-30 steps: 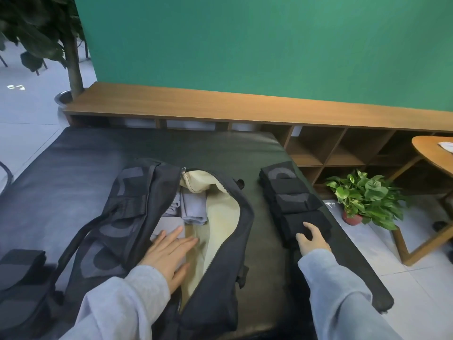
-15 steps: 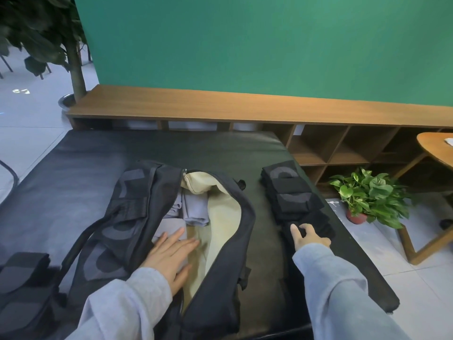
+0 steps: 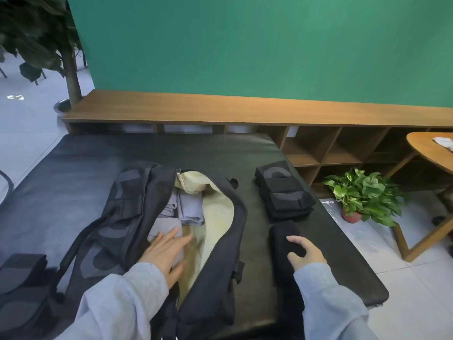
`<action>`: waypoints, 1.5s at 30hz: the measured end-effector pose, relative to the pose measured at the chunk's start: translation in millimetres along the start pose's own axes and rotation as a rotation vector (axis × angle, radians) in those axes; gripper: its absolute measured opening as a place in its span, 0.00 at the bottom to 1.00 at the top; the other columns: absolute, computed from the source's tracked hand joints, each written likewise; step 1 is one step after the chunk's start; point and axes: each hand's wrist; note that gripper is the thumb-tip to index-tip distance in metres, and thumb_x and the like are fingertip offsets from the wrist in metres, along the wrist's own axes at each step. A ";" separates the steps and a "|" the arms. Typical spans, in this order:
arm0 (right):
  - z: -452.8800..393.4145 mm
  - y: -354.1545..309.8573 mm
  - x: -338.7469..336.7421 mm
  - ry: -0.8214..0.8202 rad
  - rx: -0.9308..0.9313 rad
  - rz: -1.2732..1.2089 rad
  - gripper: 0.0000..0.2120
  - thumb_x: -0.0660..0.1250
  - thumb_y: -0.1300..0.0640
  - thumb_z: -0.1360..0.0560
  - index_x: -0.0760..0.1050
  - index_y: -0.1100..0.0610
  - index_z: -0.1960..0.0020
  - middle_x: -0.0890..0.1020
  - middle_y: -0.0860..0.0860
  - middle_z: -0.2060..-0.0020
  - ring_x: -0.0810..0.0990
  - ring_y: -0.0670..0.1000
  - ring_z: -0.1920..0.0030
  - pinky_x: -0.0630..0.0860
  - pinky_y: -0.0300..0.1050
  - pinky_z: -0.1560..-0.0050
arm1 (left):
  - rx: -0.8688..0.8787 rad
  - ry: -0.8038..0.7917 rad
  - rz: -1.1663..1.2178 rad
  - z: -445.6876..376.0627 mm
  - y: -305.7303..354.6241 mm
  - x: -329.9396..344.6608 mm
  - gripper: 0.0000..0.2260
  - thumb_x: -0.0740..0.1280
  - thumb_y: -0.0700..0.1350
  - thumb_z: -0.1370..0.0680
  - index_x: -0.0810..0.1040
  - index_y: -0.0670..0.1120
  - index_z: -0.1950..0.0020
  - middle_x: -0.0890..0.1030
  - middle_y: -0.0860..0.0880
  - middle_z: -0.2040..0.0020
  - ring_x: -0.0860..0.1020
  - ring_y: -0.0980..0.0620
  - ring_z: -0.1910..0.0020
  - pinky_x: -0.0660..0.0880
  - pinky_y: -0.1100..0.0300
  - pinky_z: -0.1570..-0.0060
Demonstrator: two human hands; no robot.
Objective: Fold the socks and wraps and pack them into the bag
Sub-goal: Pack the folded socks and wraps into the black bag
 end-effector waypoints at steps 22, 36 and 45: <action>105.2 -105.2 -3.6 -0.295 -0.643 -0.700 0.21 0.67 0.68 0.28 0.80 0.41 0.52 0.83 0.47 0.50 0.81 0.48 0.48 0.78 0.46 0.48 | 0.026 0.280 1.166 -7.3 120.0 -86.7 0.33 0.63 0.66 0.29 0.44 0.73 0.33 0.68 0.55 0.30 0.68 0.58 0.32 0.67 0.66 0.37; 116.2 -106.6 40.8 -0.302 -0.683 -0.360 0.21 0.64 0.65 0.26 0.72 0.37 0.50 0.76 0.41 0.49 0.75 0.40 0.54 0.72 0.30 0.54 | -0.231 0.376 0.752 22.7 74.1 -86.8 0.20 0.63 0.39 0.22 0.75 0.67 0.44 0.70 0.55 0.39 0.71 0.60 0.39 0.69 0.76 0.48; 89.1 -98.3 36.8 -0.049 -0.539 0.215 0.17 0.63 0.55 0.23 0.72 0.41 0.36 0.63 0.49 0.34 0.59 0.48 0.37 0.58 0.33 0.45 | -0.433 0.212 0.581 18.3 52.6 -72.1 0.20 0.61 0.36 0.22 0.70 0.61 0.41 0.67 0.53 0.38 0.70 0.57 0.40 0.67 0.78 0.48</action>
Point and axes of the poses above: each hand's wrist, its own z-axis away from the middle knuckle, its own x-axis out of the palm, y = z × x
